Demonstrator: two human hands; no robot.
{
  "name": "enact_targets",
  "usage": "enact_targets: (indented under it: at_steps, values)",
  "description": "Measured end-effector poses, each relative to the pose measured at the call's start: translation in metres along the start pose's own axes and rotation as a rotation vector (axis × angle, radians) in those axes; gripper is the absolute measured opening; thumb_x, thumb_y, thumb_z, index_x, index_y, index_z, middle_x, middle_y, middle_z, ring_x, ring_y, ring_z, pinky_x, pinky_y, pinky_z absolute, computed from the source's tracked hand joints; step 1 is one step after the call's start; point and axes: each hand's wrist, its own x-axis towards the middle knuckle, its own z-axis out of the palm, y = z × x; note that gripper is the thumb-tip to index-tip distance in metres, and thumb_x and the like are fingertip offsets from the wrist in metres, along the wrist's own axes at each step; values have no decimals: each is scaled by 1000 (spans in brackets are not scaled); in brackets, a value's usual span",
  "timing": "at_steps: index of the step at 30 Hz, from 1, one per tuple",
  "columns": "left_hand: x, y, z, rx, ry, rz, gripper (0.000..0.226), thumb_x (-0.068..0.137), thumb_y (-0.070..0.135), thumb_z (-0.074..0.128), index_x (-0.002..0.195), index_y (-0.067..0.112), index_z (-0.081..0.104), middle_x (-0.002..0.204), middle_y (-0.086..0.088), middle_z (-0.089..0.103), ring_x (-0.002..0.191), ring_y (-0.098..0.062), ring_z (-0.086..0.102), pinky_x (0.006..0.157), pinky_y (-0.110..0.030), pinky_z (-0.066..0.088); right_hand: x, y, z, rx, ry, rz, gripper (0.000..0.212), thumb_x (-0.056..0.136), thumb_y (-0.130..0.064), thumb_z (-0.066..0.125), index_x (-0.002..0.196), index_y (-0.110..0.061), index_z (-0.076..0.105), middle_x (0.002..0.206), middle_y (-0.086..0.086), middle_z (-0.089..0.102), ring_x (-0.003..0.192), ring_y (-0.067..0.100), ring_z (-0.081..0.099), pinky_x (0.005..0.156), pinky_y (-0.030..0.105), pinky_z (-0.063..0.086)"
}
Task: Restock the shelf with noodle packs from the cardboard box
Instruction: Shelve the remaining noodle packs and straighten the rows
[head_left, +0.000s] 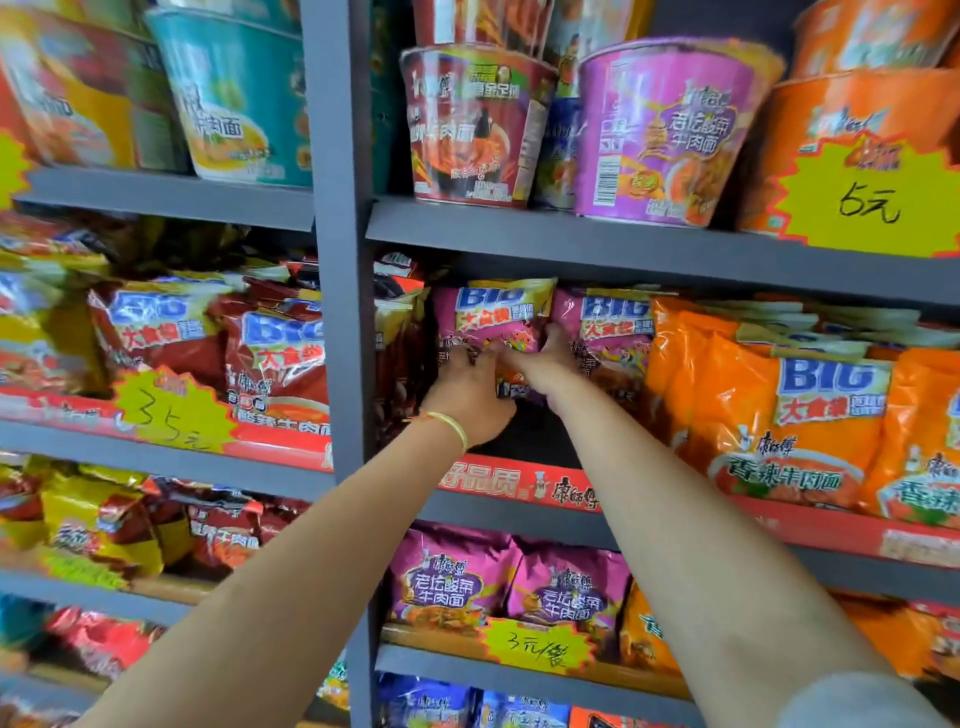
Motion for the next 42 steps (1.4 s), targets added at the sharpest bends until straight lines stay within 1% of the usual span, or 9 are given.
enact_targets:
  at_steps: [4,7,11,15,24,33,36,38,42]
  values:
    - [10,-3,1,17,-147,-36,85,89,33,62,158,27,12,158,-14,11,141,-39,31,110,-45,40,15,1,2,-290,-39,10,95,83,-59,68,155,-15,23,155,11,36,139,33,40,109,41,39]
    - [15,-4,1,48,-179,-52,86,90,35,61,158,28,9,159,-15,6,138,-41,34,108,-42,42,16,-2,6,-554,32,-4,85,85,-65,61,146,-11,37,142,14,49,123,33,55,82,37,49]
    - [23,-8,1,88,-181,-53,78,89,35,60,156,30,19,153,-18,14,129,-41,44,105,-38,44,8,-4,8,-625,217,-152,62,91,-31,69,137,-6,36,124,15,58,100,31,66,64,36,51]
    - [32,-9,1,125,-202,-40,76,89,37,60,154,33,21,157,-21,6,129,-44,43,106,-38,42,-7,-5,1,-1048,23,-378,35,95,-17,60,128,-14,52,127,11,55,104,30,61,74,38,52]
    - [62,-16,17,123,-333,-83,95,86,30,64,156,41,0,166,-3,-13,152,-35,8,120,-46,26,9,13,-5,-1214,-323,-236,79,93,-34,62,157,-21,19,163,8,10,143,33,26,110,48,36]
    - [70,-12,13,172,-307,-73,86,86,37,66,155,40,15,163,-11,9,145,-40,27,113,-46,37,11,18,-15,-1119,-317,-279,70,93,-40,60,153,-18,32,156,8,28,137,32,36,108,48,40]
    - [47,-5,-4,121,-140,8,58,89,32,59,145,29,42,144,-13,47,127,-35,51,100,-42,48,-9,8,-26,-958,-180,-389,33,94,-34,57,123,-18,62,123,9,55,110,30,56,90,43,51]
    - [13,-1,-20,-18,185,86,35,92,26,54,125,24,63,113,-8,68,100,-28,65,83,-39,55,-30,1,-32,-763,-37,-496,19,95,-29,53,98,-17,68,95,4,64,88,25,63,73,38,54]
    - [-101,-10,-45,-250,708,234,24,91,22,51,95,18,74,61,10,57,53,-10,53,51,-28,44,-100,-6,-17,-109,79,-718,15,94,-16,55,86,-15,67,70,-2,65,67,12,61,60,31,47]
